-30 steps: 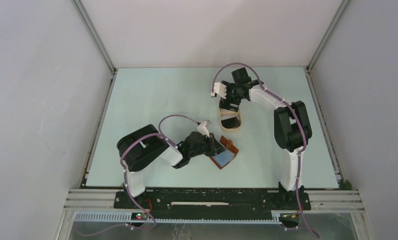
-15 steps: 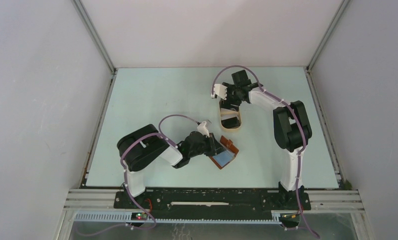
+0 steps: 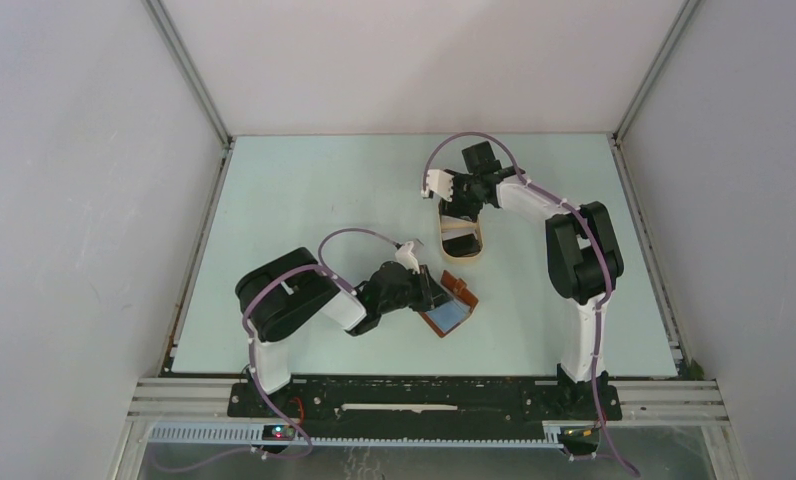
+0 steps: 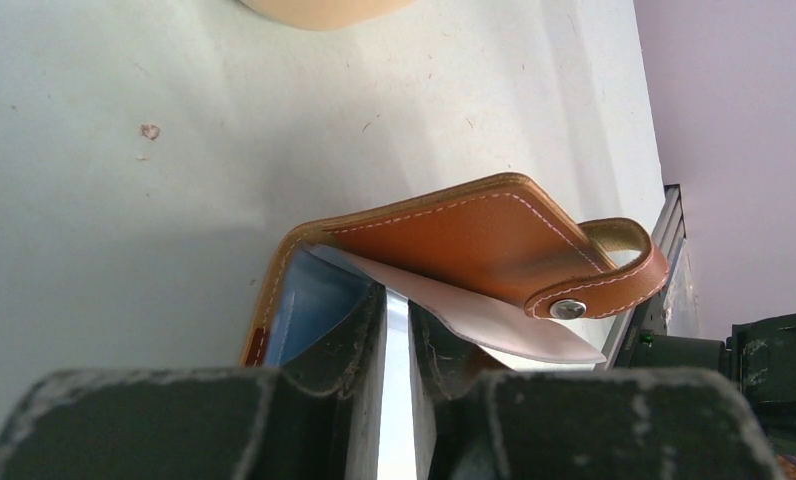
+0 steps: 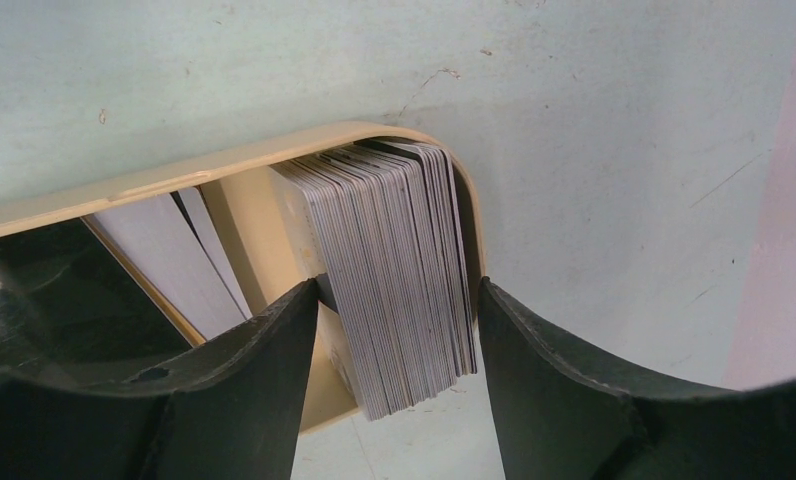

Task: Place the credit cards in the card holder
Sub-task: Pick up the credit card from the storage box.

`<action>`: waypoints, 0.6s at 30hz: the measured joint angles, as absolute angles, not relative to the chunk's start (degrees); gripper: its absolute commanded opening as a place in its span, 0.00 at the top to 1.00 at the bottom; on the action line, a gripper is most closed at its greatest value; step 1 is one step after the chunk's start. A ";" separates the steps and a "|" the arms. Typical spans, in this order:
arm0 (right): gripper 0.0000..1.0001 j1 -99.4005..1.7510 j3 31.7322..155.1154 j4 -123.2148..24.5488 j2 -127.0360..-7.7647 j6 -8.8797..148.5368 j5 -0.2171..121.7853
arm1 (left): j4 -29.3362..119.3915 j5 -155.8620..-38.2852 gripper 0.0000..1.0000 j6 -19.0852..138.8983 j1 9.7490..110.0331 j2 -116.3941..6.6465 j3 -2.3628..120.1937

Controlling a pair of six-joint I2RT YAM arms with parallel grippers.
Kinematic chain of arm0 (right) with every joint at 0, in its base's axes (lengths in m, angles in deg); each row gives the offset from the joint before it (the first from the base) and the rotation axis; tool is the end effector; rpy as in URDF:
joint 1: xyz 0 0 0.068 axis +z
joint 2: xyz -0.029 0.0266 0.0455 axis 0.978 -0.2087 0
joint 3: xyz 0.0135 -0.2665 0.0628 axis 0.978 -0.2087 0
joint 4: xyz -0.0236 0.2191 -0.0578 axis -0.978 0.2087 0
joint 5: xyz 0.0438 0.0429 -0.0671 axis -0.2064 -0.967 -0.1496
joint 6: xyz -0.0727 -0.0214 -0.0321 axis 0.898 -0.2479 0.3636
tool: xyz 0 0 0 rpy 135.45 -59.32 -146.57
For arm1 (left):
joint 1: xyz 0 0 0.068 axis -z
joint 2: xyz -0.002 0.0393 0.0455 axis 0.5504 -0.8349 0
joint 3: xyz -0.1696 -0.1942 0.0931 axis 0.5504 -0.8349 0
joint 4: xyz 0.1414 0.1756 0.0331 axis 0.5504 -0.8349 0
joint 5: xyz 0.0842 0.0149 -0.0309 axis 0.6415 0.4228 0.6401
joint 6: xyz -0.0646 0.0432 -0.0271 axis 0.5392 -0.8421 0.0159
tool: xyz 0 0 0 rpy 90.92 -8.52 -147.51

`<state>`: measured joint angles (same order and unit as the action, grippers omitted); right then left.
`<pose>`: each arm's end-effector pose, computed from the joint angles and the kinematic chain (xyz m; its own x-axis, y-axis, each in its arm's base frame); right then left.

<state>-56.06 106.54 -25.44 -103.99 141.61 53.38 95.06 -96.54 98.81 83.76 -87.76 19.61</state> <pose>0.4016 0.1815 0.1851 0.1411 -0.8863 -0.4411 -0.8881 0.0835 -0.4520 0.2140 -0.2734 0.1212 -0.8099 -0.2205 -0.5435 0.3412 0.5767 -0.7423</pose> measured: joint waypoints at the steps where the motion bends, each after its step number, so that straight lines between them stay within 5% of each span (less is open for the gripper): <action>1: 0.35 -56.06 106.50 -25.37 -103.96 141.55 53.38 | 95.06 -96.54 0.81 98.83 83.76 -87.85 19.74; 18: 0.45 -56.21 106.32 -24.93 -102.92 140.83 53.29 | 95.09 -96.63 0.81 98.81 83.72 -88.02 19.91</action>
